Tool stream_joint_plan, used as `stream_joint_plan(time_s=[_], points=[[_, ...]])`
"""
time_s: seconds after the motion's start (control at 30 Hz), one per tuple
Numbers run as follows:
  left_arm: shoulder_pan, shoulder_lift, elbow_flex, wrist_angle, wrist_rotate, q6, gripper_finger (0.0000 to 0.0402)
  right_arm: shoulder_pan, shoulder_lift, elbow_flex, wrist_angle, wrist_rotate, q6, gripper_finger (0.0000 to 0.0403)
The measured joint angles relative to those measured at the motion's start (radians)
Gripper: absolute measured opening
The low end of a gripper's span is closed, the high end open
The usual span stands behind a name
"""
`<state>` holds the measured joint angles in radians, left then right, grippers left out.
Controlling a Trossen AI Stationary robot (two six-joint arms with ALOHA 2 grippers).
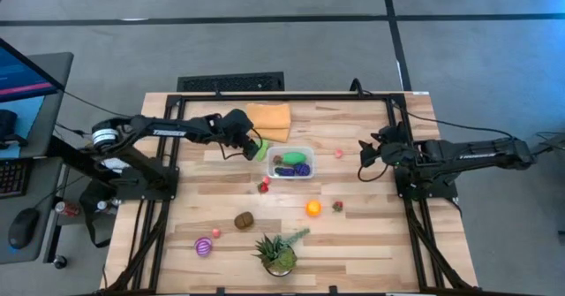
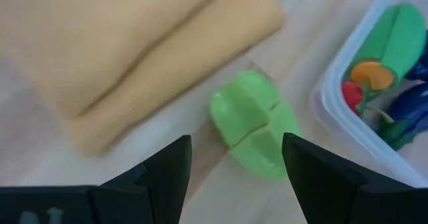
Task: Pick and placing Produce into tupperware
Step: Put the green star fruit into the transparent container
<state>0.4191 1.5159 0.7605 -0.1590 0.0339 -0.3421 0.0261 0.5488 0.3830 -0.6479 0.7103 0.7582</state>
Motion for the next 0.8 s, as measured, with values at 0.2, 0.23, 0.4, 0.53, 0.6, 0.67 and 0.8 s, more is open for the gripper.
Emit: stream_joint_plan(time_s=[0.2, 0.23, 0.4, 0.53, 0.6, 0.67, 0.8], points=[[0.003, 0.023, 0.000, 0.060, 0.029, 0.016, 0.0225, 0.000, 0.000, 0.000, -0.002, -0.002, -0.007, 0.0265], [0.003, 0.023, 0.000, 0.067, 0.021, 0.020, 0.0225, 0.000, 0.000, 0.000, -0.002, -0.002, -0.008, 0.0265], [0.002, 0.025, 0.000, 0.087, 0.006, 0.026, 0.0225, 0.000, 0.000, 0.000, -0.002, -0.002, -0.009, 0.0265], [0.002, 0.053, 0.000, 0.103, 0.005, 0.025, 0.0225, 0.000, 0.000, 0.000, -0.002, -0.001, -0.010, 0.0265], [0.002, 0.080, 0.001, 0.124, 0.006, 0.025, 0.0225, 0.000, 0.001, 0.000, -0.002, -0.001, -0.010, 0.0265], [0.002, 0.100, -0.001, 0.116, 0.010, 0.025, 0.0225, 0.000, 0.001, 0.000, -0.002, -0.002, -0.010, 0.0265], [0.002, 0.121, -0.001, 0.136, 0.015, 0.025, 0.0225, 0.000, 0.001, 0.000, -0.003, -0.002, -0.009, 0.0265]])
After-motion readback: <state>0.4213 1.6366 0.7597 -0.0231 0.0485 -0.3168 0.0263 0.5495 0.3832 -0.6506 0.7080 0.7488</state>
